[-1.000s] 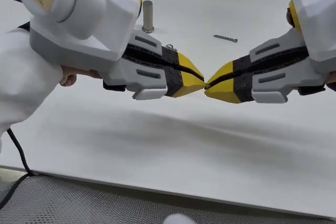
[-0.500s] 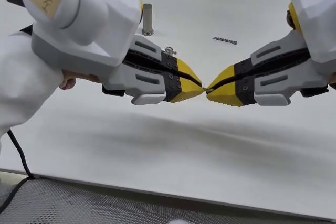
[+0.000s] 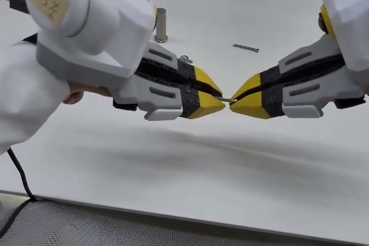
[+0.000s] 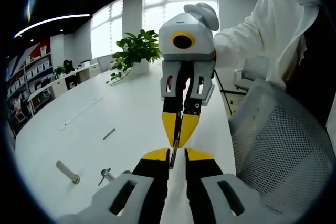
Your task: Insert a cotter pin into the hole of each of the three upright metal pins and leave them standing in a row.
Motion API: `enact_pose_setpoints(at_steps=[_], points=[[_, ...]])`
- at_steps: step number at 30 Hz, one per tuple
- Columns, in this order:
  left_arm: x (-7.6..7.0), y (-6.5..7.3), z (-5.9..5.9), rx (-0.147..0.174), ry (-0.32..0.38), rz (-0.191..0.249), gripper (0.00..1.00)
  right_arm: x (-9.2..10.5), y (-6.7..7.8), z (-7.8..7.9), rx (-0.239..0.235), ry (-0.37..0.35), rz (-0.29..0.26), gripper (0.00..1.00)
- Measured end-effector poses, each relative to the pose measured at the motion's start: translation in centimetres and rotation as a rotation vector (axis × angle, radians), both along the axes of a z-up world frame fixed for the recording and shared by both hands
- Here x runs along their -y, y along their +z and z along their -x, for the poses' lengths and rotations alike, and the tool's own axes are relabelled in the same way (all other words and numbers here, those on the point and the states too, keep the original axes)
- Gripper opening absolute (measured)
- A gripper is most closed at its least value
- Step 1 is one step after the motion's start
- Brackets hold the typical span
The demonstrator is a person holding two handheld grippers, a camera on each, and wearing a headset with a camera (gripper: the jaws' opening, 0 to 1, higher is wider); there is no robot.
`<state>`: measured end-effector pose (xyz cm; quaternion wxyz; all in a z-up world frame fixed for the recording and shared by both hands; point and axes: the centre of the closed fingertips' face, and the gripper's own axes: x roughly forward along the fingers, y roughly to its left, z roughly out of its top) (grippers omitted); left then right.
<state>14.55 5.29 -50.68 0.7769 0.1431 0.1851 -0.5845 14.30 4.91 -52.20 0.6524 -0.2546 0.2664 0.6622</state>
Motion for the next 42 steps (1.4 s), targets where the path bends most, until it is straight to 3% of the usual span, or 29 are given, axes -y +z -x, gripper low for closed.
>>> enact_pose_setpoints(at_steps=[5, 11, 20, 24, 29, 39, 42], points=[[-0.8, -0.3, -1.1, 0.019, 0.055, -0.016, 0.21, 0.6, -0.5, -1.2, 0.019, -0.044, 0.034, 0.0], [-2.9, -1.1, -3.7, 0.033, 0.172, -0.031, 0.29, 1.3, -1.4, -2.3, 0.02, -0.088, 0.073, 0.0], [-2.9, -1.9, -4.7, 0.023, 0.189, -0.062, 0.28, 1.3, -3.1, -3.7, 0.021, -0.125, 0.115, 0.0], [-3.1, -2.9, -5.1, 0.001, 0.19, -0.091, 0.25, 1.1, -3.4, -4.0, 0.019, -0.132, 0.125, 0.0], [-3.3, -3.4, -5.5, -0.016, 0.194, -0.094, 0.2, 1.1, -3.5, -4.4, 0.021, -0.132, 0.138, 0.0], [-3.3, -3.7, -5.7, -0.024, 0.2, -0.103, 0.19, 0.9, -4.0, -4.8, 0.015, -0.126, 0.158, 0.0], [-3.2, -3.9, -5.5, -0.036, 0.193, -0.105, 0.12, 0.7, -4.0, -4.7, 0.016, -0.12, 0.16, 0.0]])
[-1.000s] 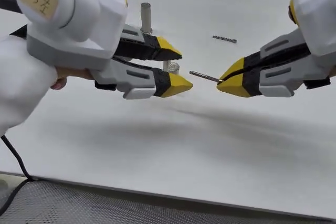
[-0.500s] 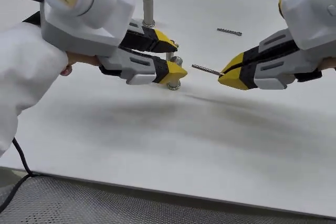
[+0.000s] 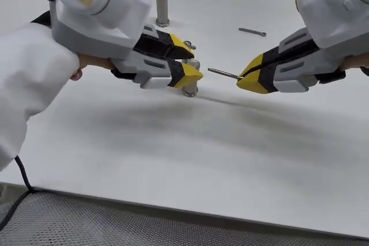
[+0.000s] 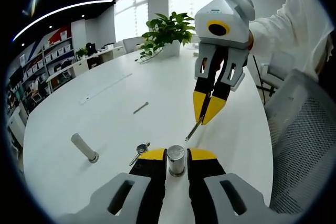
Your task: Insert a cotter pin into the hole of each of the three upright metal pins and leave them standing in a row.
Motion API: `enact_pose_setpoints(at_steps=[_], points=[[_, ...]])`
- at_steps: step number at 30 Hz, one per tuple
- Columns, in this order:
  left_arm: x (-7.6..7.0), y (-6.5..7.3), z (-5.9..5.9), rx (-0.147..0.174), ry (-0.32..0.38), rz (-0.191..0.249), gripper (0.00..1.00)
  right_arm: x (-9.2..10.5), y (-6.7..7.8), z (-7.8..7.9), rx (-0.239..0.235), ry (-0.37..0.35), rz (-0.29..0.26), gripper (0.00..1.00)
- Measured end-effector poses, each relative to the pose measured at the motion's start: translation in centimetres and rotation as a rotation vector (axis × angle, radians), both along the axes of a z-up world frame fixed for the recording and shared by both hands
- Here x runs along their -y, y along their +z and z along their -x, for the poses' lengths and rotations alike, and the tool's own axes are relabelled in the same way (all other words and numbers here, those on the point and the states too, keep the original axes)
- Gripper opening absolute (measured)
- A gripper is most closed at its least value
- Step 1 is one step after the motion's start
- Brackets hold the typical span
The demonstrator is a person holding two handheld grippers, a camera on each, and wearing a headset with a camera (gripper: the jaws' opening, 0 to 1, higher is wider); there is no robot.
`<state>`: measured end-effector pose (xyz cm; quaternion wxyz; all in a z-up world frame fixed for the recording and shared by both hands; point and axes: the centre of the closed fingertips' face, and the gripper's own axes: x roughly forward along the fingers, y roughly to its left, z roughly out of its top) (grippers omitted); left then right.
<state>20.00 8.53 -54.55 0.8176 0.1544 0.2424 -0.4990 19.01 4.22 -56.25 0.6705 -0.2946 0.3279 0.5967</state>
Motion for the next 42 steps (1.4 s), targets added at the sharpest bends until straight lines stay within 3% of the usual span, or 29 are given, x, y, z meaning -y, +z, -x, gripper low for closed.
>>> enact_pose_setpoints(at_steps=[6, 19, 33, 42], points=[[0.0, 0.1, 0.0, -0.014, 0.005, 0.009, 0.1, -0.5, -0.1, 0.1, -0.006, 0.015, 0.005, 0.0], [-0.4, 0.0, 0.0, 0.002, -0.005, 0.002, 0.1, -1.0, -0.2, 0.0, -0.004, 0.035, 0.023, 0.0], [-0.7, -0.4, -0.2, -0.005, 0.005, 0.011, 0.1, -2.0, -0.5, 0.0, 0.01, 0.066, 0.041, 0.0], [-0.6, -0.4, -0.1, -0.006, 0.005, 0.009, 0.1, -3.3, -0.7, -0.1, 0.002, 0.075, 0.023, 0.0]])
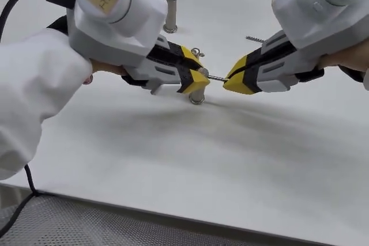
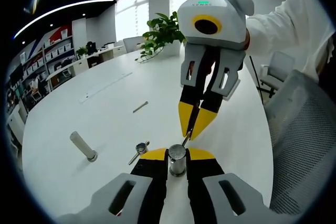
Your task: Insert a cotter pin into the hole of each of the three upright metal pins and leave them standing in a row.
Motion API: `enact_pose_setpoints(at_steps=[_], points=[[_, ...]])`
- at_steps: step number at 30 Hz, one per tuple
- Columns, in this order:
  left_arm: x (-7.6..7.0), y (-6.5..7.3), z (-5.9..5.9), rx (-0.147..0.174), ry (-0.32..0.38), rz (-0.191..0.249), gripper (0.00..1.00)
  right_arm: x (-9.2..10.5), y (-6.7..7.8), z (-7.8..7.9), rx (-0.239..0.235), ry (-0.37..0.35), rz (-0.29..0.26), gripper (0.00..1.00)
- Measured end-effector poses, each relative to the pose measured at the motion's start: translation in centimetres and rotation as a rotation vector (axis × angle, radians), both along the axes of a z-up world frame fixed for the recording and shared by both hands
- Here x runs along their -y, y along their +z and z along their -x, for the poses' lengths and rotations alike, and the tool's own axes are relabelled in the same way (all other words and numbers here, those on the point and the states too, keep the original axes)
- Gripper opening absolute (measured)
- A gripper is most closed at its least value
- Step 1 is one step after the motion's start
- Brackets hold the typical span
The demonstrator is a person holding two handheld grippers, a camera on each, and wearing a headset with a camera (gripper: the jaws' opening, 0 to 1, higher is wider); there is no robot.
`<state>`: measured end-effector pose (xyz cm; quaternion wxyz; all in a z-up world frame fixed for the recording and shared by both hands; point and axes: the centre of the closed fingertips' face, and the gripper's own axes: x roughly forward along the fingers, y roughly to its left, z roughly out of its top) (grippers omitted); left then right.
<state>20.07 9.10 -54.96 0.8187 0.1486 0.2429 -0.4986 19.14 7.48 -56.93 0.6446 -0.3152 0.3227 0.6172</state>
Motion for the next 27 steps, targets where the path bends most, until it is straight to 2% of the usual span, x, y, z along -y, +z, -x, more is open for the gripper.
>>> enact_pose_setpoints(at_steps=[19, 27], points=[[-0.1, -0.1, 0.0, -0.002, -0.015, -0.009, 0.1, -2.2, 0.4, -0.3, 0.034, 0.066, -0.013, 0.0], [-0.2, -0.1, 0.1, 0.004, -0.024, -0.016, 0.1, -2.2, 0.5, -0.5, 0.042, 0.085, -0.007, 0.0]])
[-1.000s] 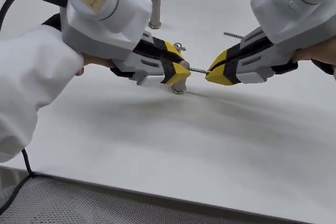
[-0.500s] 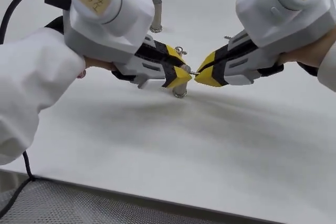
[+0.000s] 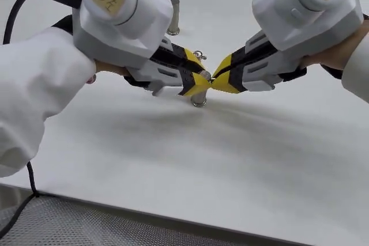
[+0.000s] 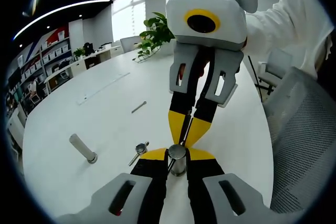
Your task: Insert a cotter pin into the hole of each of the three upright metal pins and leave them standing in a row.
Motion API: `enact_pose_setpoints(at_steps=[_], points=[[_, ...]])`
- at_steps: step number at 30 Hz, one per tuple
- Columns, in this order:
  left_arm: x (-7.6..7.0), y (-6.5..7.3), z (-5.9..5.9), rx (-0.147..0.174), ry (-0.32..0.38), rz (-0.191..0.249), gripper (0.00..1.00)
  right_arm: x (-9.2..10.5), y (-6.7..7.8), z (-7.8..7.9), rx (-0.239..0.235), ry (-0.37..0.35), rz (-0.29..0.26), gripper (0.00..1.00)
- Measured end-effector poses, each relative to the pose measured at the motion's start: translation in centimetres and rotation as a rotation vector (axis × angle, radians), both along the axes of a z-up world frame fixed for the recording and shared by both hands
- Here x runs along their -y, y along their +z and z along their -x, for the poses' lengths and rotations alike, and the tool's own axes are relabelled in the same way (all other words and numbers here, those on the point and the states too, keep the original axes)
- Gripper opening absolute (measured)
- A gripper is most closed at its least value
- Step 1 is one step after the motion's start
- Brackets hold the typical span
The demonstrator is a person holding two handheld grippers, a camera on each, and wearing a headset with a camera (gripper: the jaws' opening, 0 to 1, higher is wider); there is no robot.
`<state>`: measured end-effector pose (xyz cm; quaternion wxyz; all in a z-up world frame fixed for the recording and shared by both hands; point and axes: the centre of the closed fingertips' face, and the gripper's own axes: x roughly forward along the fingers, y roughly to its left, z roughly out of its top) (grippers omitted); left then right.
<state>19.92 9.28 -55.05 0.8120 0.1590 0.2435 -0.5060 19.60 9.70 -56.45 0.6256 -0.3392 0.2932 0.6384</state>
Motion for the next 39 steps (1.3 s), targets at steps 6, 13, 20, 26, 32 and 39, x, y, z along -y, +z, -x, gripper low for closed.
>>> enact_pose_setpoints(at_steps=[6, 13, 20, 26, 32, 39], points=[[-0.1, -0.3, 0.2, 0.015, -0.012, -0.025, 0.11, -0.2, 0.1, -0.1, 0.013, 0.021, -0.019, 0.0], [0.0, 0.2, 0.3, 0.039, -0.015, -0.031, 0.28, -0.1, 0.1, 0.1, 0.012, 0.015, -0.025, 0.0], [-0.1, 1.3, 1.2, 0.052, -0.021, -0.004, 0.36, -0.4, 0.3, 0.8, -0.006, 0.004, -0.057, 0.11], [-0.7, 1.8, 1.9, 0.06, -0.031, 0.033, 0.59, -0.6, 0.3, 0.7, -0.011, -0.025, -0.066, 0.11], [-1.7, 2.1, 2.9, 0.003, 0.014, 0.129, 0.77, -1.0, 0.3, 0.7, -0.028, -0.051, -0.078, 0.11], [-2.4, 3.0, 3.5, -0.008, 0.06, 0.208, 0.99, -1.3, 0.0, 0.8, -0.047, -0.063, -0.082, 0.11]])
